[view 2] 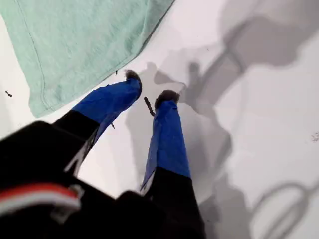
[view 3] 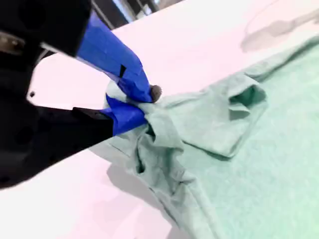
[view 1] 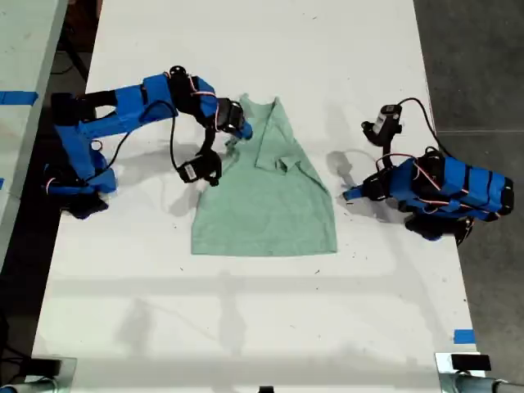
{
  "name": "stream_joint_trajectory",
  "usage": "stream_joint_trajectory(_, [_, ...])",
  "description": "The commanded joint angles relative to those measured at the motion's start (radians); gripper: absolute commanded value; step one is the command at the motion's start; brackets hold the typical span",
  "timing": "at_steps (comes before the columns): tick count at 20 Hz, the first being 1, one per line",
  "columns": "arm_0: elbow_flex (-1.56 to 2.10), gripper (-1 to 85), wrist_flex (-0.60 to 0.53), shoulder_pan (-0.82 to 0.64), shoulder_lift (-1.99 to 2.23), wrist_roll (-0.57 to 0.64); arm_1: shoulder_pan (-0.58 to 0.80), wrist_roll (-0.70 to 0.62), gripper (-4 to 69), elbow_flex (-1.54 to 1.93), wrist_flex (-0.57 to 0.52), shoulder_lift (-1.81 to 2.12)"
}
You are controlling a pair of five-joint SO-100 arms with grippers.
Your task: Fold t shirt
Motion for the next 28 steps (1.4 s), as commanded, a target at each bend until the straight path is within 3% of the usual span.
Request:
stream_joint_trajectory(1, [-0.178, 13.8, 0.032, 0.057, -0.183, 0.031, -0.003, -0.002, 9.3, 0.048, -0.035, 0.009])
stream_joint_trajectory(7, [-0.202, 16.2, 0.166, 0.008, -0.253, -0.040, -0.005, -0.002, 9.3, 0.048, -0.035, 0.009])
stream_joint_trajectory(12, [-0.143, 12.8, 0.262, -0.075, 0.170, -0.121, -0.005, -0.002, 9.3, 0.048, -0.035, 0.009])
stream_joint_trajectory(15, [0.184, 7.8, 0.268, -0.184, 0.526, -0.201, -0.005, -0.003, 9.3, 0.048, -0.035, 0.009])
stream_joint_trajectory(18, [0.756, 4.6, 0.094, -0.230, 1.045, -0.241, -0.006, -0.003, 9.3, 0.048, -0.035, 0.009])
stream_joint_trajectory(22, [1.436, 2.4, -0.196, -0.031, 1.500, -0.433, -0.005, 0.003, 9.3, 0.048, -0.035, 0.009])
stream_joint_trajectory(24, [1.701, 1.8, -0.376, 0.031, 1.666, -0.448, -0.005, 0.003, 9.3, 0.048, -0.035, 0.009])
stream_joint_trajectory(25, [1.816, 1.8, -0.393, 0.038, 1.805, -0.454, -0.005, 0.003, 9.3, 0.048, -0.035, 0.009])
stream_joint_trajectory(27, [2.020, 2.3, -0.281, 0.035, 2.155, -0.488, -0.003, 0.003, 9.3, 0.049, -0.035, 0.009])
stream_joint_trajectory(28, [2.033, 1.2, -0.265, 0.015, 2.108, -0.500, -0.002, 0.003, 9.2, 0.051, -0.041, 0.009])
